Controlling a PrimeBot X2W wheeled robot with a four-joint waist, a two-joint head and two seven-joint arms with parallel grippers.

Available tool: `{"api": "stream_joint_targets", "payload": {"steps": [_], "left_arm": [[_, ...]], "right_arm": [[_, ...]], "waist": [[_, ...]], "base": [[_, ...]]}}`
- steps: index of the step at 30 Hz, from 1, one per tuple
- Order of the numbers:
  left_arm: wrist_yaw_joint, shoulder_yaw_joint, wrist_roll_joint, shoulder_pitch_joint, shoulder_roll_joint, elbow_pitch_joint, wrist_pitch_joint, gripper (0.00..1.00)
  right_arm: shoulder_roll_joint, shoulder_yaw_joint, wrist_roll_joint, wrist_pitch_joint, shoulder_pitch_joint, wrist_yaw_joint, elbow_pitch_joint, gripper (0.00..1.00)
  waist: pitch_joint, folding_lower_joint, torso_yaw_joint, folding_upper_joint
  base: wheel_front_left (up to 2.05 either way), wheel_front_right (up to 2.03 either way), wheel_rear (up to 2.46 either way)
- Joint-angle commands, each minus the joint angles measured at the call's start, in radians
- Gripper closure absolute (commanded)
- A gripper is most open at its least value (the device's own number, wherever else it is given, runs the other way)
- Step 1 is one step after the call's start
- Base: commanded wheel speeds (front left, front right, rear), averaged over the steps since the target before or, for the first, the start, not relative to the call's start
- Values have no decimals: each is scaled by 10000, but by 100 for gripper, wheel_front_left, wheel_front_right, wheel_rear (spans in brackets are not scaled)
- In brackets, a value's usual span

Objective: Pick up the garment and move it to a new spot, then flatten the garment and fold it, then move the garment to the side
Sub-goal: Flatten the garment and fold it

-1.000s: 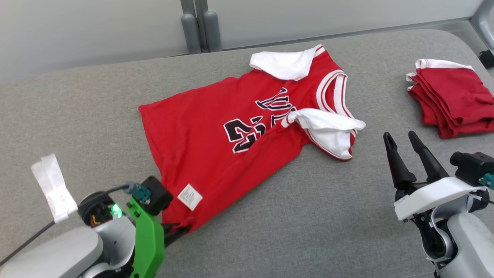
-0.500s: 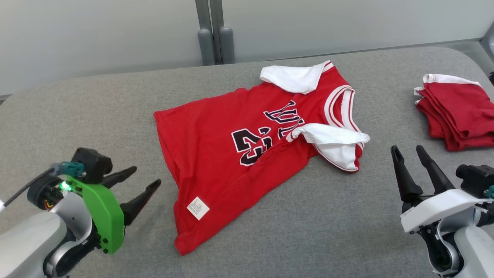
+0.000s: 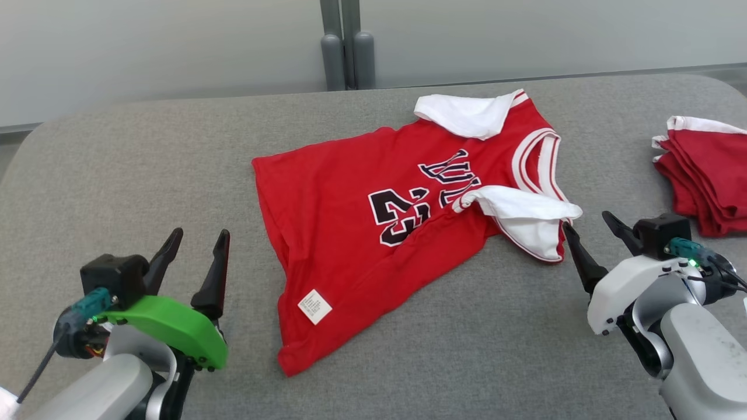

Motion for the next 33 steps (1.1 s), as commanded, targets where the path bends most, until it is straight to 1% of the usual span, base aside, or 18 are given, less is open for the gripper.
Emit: {"api": "stream_joint_targets", "payload": {"steps": [1, 4, 9, 12, 15, 19, 20, 21, 22, 28, 33], "left_arm": [[102, 161, 216, 343, -230, 64, -63, 0], [76, 644, 580, 722, -765, 116, -93, 0], [-387, 1399, 1147, 1337, -1589, 374, -85, 0], [-623, 1649, 1417, 1478, -1858, 555, -85, 0], [-819, 1860, 1650, 1560, -2054, 765, -86, 0], [-1010, 2018, 1769, 1616, -2266, 990, -87, 0], [-1054, 2047, 1800, 1652, -2297, 1032, -87, 0], [-1080, 2090, 1811, 1701, -2321, 1084, -87, 0], [-1118, 2123, 1820, 1732, -2341, 1129, -87, 0], [-1301, 2240, 1909, 1793, -2481, 1357, -88, 0], [-1396, 2301, 1986, 1803, -2506, 1458, -88, 0]], "right_arm": [[-42, 96, -187, 28, -270, -8, 265, 0], [-214, 399, -660, 174, -737, -8, 880, 0], [-432, 1095, -1260, 434, -1538, -8, 1819, 0], [-546, 1480, -1443, 644, -1947, -11, 2343, 0], [-527, 1792, -1539, 637, -2335, -11, 2820, 0], [-520, 2099, -1385, 543, -2651, -11, 3338, 0], [-503, 2167, -1354, 459, -2698, -11, 3409, 46], [-487, 2251, -1326, 406, -2756, -11, 3523, 71], [-477, 2302, -1290, 387, -2789, -11, 3611, 100], [-527, 2721, -910, 238, -2954, -11, 4105, 100], [-504, 2690, -380, -223, -3013, -11, 4218, 100]], "waist": [[146, 0, 282, 0], [219, 0, 561, 0], [390, 0, 944, 0], [474, 0, 1084, 0], [513, 0, 1194, 0], [492, 0, 1272, 0], [478, 0, 1278, 0], [460, 0, 1275, 0], [446, 0, 1267, 0], [381, 0, 1166, 0], [386, 0, 1071, 0]], "base": [[0, 0, 0], [0, 0, 0], [0, 0, 0], [0, 0, 0], [0, 0, 0], [0, 0, 0], [0, 0, 0], [0, 0, 0], [0, 0, 0], [0, 0, 0], [0, 0, 0]]}}
